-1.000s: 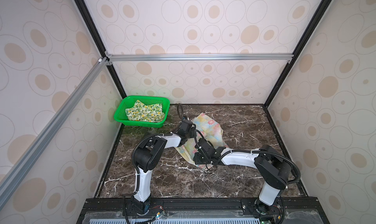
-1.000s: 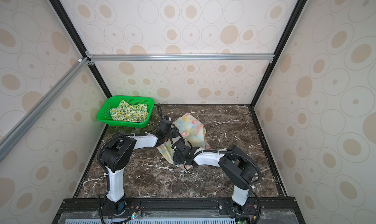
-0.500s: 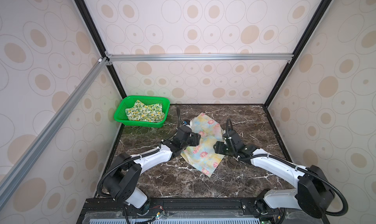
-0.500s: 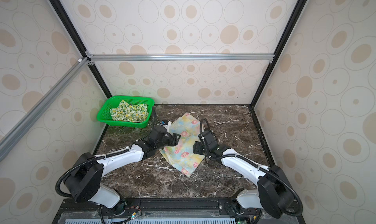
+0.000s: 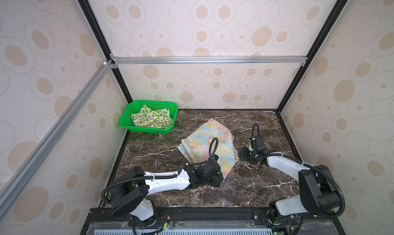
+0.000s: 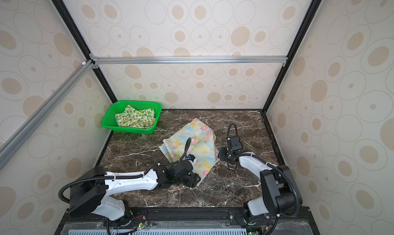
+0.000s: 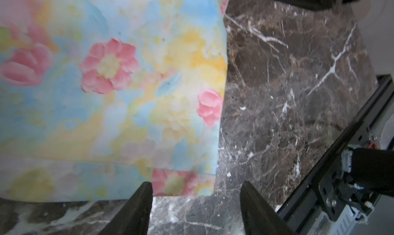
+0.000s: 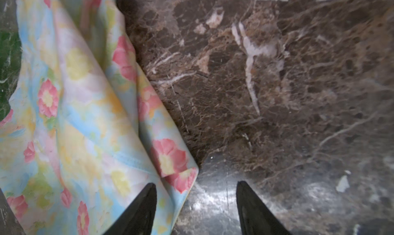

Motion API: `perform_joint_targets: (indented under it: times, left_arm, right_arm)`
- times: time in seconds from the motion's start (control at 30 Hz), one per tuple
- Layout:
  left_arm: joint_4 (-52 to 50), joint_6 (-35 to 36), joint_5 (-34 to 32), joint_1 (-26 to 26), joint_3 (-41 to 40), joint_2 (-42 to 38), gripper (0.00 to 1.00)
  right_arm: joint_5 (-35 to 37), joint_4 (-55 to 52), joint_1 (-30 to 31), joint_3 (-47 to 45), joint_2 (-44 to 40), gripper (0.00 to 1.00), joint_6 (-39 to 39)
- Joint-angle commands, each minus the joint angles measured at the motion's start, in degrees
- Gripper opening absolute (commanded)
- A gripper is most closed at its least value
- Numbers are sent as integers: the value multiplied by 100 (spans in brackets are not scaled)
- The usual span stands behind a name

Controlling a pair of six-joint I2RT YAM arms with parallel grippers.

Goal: Fold and stack skirts
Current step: Flatten out the skirt at the center of the table.

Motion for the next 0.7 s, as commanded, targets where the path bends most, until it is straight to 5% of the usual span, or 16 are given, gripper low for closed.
perform_joint_targets:
  times: [0.0, 0.4, 0.67]
  left_arm:
    - [-683, 49, -573, -371, 547, 372, 68]
    - [-1767, 129, -2503, -636, 1511, 1499, 62]
    - [-1979, 171, -2886, -649, 1648, 1843, 37]
  right_arm:
    - [-490, 358, -22, -66, 187, 62, 154]
    - [-656, 459, -22, -71, 100, 62, 156]
    - [-784, 482, -22, -49, 132, 62, 157]
